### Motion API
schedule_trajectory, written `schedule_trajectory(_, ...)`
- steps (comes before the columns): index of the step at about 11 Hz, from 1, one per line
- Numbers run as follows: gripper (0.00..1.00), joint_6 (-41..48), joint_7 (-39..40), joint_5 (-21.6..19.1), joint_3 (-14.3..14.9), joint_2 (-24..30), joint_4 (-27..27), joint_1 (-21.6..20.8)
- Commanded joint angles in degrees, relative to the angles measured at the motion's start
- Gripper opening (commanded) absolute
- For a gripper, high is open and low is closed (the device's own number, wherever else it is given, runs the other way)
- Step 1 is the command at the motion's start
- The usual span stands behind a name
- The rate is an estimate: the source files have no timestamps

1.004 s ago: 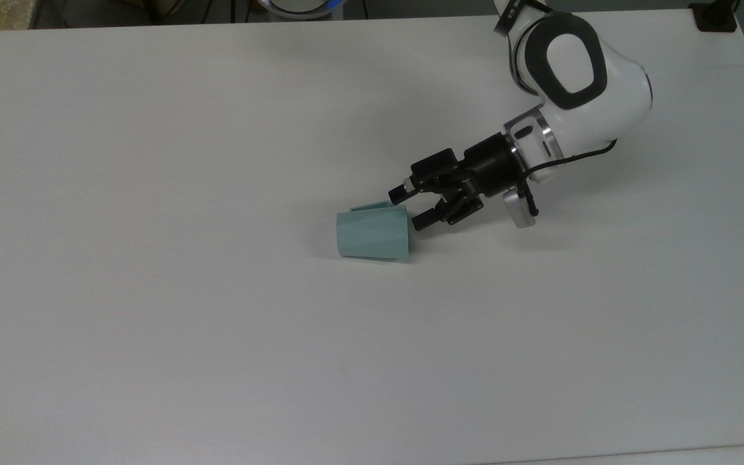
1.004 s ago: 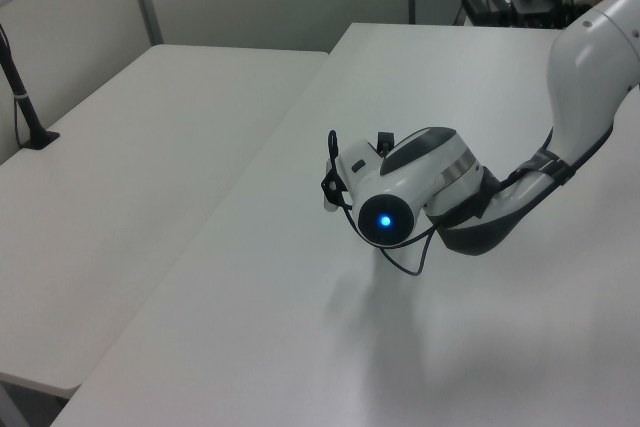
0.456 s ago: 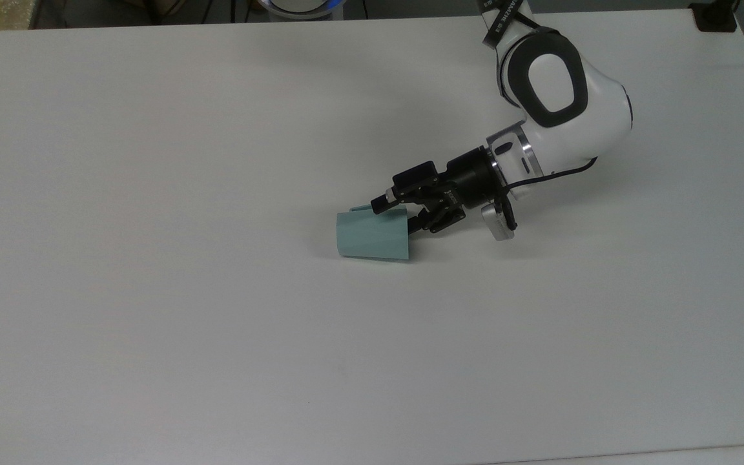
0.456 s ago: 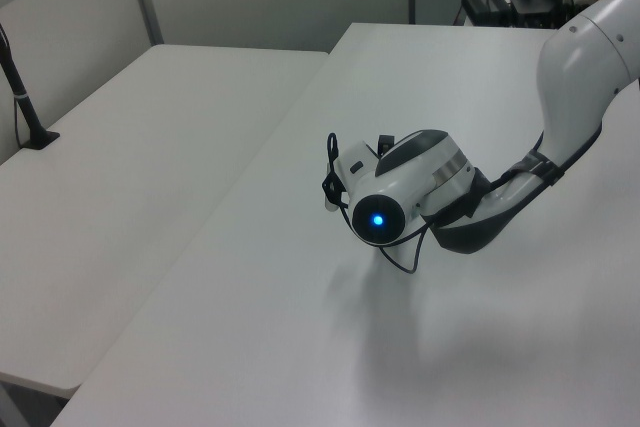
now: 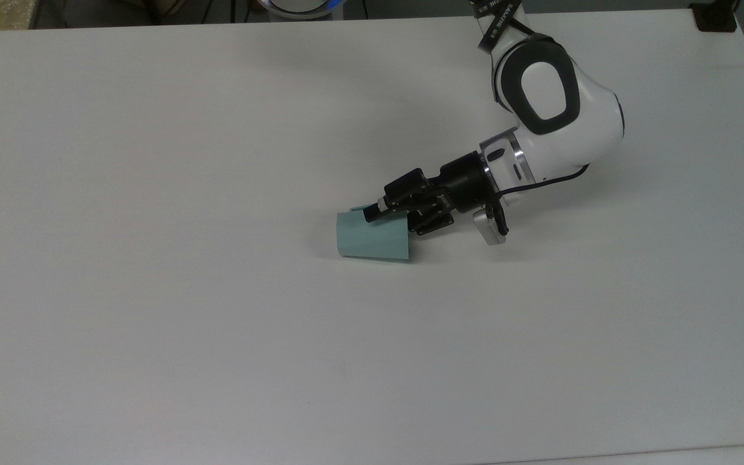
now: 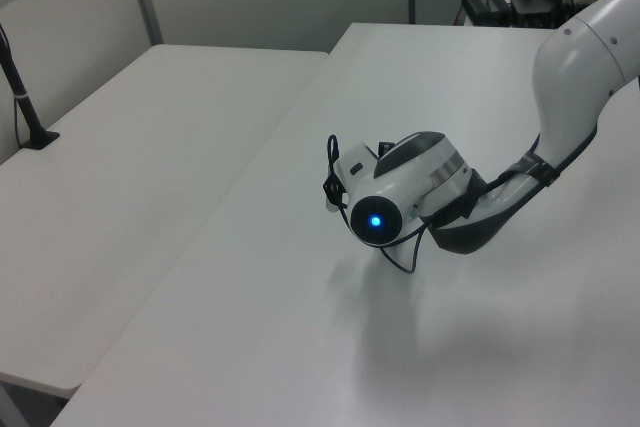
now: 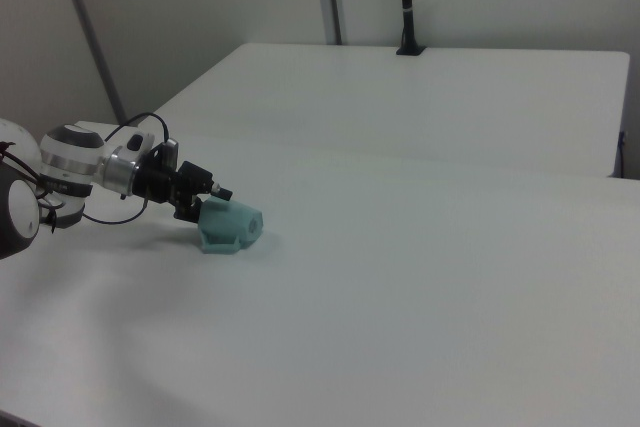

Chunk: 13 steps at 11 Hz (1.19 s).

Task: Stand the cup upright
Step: 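Lower the gripper and close it on the teal cup's rim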

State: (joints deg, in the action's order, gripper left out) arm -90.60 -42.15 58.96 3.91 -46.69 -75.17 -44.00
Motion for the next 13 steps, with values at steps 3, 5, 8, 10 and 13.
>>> schedule_trajectory(3,0.00,-1.4,-1.4,-0.4,-1.0,0.2,-1.7,0.8)
schedule_trajectory(5,0.00,-1.4,-0.6,-0.9,-1.0,0.2,-1.7,0.8)
schedule_trajectory(8,0.00,-1.3,0.4,-2.3,-1.5,2.3,-1.5,1.1)
schedule_trajectory(10,0.00,-0.7,2.9,-5.8,-1.8,6.0,-1.7,1.6)
schedule_trajectory(13,0.00,-0.5,3.2,-10.4,-2.1,9.8,-1.5,3.5)
